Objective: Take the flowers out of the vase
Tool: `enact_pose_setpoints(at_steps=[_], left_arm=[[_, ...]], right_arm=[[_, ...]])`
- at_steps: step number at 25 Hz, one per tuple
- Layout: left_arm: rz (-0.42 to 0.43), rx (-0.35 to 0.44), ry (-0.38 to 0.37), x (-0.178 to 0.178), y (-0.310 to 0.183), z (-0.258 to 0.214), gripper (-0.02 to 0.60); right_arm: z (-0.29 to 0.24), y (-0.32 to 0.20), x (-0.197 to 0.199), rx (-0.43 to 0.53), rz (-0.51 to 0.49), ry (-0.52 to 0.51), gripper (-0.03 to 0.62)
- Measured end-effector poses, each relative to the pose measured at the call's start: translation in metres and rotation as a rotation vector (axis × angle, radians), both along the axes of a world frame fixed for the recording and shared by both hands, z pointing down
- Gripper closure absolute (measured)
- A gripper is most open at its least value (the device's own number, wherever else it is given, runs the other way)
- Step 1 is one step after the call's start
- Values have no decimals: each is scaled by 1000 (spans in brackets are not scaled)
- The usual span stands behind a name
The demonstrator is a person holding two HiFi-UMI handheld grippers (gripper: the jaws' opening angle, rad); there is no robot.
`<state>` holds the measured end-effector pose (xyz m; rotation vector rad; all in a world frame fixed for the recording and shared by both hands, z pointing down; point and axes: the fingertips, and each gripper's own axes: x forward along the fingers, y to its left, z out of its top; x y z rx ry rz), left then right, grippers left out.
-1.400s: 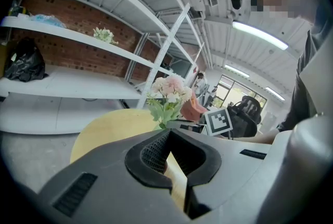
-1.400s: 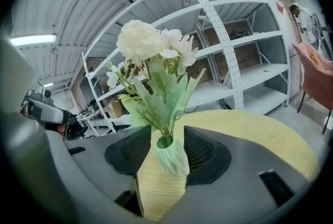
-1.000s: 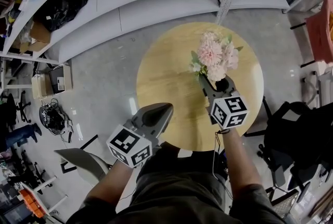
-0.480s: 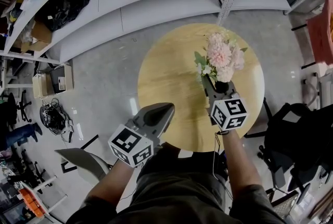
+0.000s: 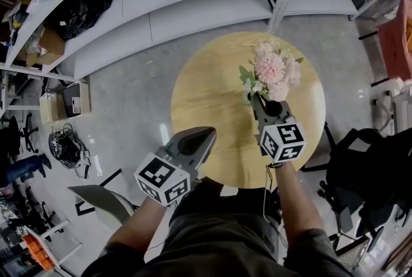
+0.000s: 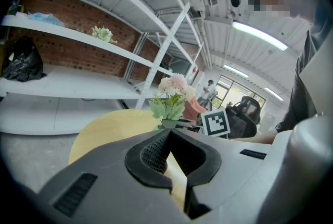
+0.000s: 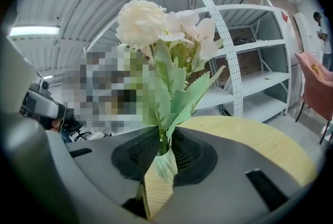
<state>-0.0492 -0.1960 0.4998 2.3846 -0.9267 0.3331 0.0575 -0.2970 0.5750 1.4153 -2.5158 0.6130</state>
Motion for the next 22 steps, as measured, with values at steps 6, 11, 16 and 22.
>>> enact_pose_setpoints(at_steps=[6, 11, 16, 22], left_arm=[[1, 9, 6, -3, -1, -5, 572], [5, 31, 17, 0, -2, -16, 572], [8, 50, 27, 3, -3, -29, 572], [-3, 78, 43, 3, -6, -45, 572]], right_arm=[[-8, 0, 3, 4, 19, -10, 528], [-25, 1, 4, 28, 23, -12, 530], [-47, 0, 6, 58, 25, -12, 530], [-77, -4, 10, 98, 28, -14, 533]])
